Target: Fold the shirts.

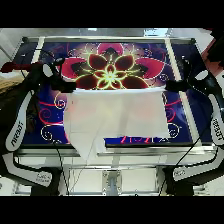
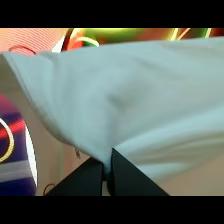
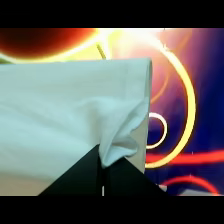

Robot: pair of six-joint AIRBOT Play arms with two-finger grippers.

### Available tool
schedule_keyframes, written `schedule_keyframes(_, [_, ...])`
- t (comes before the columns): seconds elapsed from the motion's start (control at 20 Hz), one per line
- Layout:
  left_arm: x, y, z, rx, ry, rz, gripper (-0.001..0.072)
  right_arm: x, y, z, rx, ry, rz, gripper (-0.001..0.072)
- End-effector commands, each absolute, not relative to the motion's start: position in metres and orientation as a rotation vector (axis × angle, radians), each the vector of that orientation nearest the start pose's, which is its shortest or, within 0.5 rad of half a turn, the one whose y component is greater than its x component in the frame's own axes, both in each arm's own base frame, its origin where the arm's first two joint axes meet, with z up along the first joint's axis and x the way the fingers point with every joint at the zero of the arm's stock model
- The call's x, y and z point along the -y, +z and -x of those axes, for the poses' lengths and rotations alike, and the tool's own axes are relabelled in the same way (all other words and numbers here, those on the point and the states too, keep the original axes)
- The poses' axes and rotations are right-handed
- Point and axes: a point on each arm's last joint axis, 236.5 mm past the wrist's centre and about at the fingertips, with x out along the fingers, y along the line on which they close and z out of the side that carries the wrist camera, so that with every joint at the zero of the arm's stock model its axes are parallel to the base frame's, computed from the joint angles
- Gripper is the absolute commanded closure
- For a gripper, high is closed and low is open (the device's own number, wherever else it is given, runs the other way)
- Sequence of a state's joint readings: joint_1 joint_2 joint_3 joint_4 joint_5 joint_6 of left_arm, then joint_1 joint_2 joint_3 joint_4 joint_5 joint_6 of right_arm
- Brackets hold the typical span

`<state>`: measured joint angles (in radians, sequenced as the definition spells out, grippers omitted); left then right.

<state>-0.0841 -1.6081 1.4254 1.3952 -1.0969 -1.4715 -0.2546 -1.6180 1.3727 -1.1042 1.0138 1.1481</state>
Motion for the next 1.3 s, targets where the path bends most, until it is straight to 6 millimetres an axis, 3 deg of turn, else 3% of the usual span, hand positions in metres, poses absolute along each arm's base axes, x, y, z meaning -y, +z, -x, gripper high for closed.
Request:
schedule_keyframes(0.0, [0.073, -0.067, -0.426, -1.370, -0.193, 0.032, 0.0692, 0.025, -0.055, -0.448, -1.247, 0.237, -0.241, 0.0688])
schedule_keyframes(0.15, [0.072, -0.087, -0.423, -1.357, -0.157, 0.070, 0.0692, 0.022, -0.080, -0.433, -1.286, 0.222, -0.266, 0.0688])
schedule_keyframes(0.3, [0.072, -0.087, -0.432, -1.318, -0.137, 0.092, 0.0691, 0.023, -0.101, -0.421, -1.310, 0.200, -0.278, 0.0688])
schedule_keyframes(0.5, [0.072, -0.089, -0.425, -1.350, -0.140, 0.095, 0.0689, 0.026, -0.113, -0.420, -1.304, 0.173, -0.282, 0.0685])
schedule_keyframes(0.55, [0.075, -0.089, -0.420, -1.367, -0.147, 0.106, 0.0588, 0.025, -0.113, -0.418, -1.312, 0.175, -0.286, 0.0645])
schedule_keyframes(0.65, [0.076, -0.088, -0.413, -1.399, -0.161, 0.103, -0.0013, 0.021, -0.113, -0.409, -1.349, 0.180, -0.312, 0.0324])
schedule_keyframes(0.75, [0.075, -0.069, -0.410, -1.407, -0.173, 0.098, -0.0006, 0.023, -0.106, -0.393, -1.410, 0.200, -0.274, 0.0315])
schedule_keyframes(0.85, [0.072, -0.019, -0.409, -1.334, -0.206, 0.038, -0.0005, 0.043, -0.079, -0.377, -1.464, 0.174, -0.152, 0.0315])
schedule_keyframes(0.95, [0.058, 0.046, -0.398, -1.202, -0.185, -0.027, -0.0005, 0.096, -0.030, -0.366, -1.458, 0.006, 0.059, 0.0313])
schedule_keyframes(1.05, [0.043, 0.093, -0.363, -1.117, -0.136, -0.043, -0.0005, 0.152, 0.029, -0.350, -1.382, -0.209, 0.214, 0.0277])
schedule_keyframes(1.15, [0.039, 0.095, -0.315, -1.093, -0.093, 0.024, -0.0004, 0.179, 0.071, -0.325, -1.308, -0.328, 0.185, 0.0273])
schedule_keyframes(1.25, [0.045, 0.061, -0.265, -1.146, -0.059, 0.160, -0.0005, 0.184, 0.088, -0.305, -1.241, -0.359, 0.053, 0.0273])
